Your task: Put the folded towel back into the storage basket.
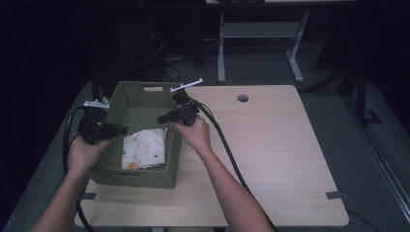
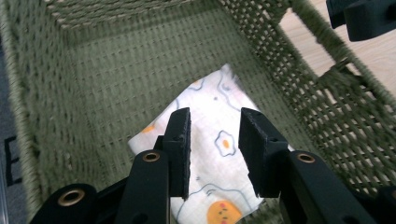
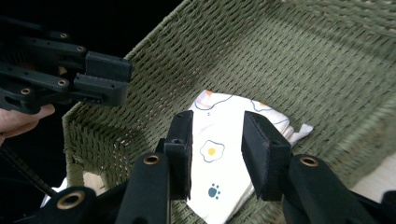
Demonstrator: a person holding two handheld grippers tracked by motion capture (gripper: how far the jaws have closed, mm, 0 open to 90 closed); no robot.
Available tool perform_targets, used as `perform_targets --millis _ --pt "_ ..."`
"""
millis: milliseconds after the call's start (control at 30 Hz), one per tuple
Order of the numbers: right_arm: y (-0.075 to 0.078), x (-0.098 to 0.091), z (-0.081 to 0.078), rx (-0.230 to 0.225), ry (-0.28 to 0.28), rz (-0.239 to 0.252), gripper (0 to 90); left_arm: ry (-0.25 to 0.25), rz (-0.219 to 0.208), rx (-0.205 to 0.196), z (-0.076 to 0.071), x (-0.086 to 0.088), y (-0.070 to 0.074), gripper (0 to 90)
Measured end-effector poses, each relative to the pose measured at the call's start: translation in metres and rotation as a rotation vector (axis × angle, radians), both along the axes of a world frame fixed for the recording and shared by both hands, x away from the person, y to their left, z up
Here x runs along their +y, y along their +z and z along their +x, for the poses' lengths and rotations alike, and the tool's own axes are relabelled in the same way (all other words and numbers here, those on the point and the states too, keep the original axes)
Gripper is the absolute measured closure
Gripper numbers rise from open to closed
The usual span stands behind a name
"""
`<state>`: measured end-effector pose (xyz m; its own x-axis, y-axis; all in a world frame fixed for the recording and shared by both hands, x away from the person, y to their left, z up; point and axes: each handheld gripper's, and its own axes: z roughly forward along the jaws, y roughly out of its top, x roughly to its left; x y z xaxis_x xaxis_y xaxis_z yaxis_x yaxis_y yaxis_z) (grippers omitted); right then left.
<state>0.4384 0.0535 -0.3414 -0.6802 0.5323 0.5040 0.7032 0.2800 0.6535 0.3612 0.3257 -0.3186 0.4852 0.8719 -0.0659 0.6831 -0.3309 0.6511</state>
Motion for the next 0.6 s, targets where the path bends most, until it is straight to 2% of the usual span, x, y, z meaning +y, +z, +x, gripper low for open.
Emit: perform_targets --millis 233,333,600 --pt "0.008 -0.019 -0.003 -0.018 -0.008 0.017 61.9 -0.023 -0.009 -0.014 -0.001 -0.018 0.006 63.3" --pt "0.011 -0.029 -0.003 -0.023 -0.018 0.02 61.5 -0.031 -0.025 -0.025 0.0 -0.025 0.008 63.0" --pt "0.015 -0.054 -0.005 -0.027 -0.05 0.031 60.2 -0.083 -0.036 -0.036 -0.001 -0.048 0.012 61.6"
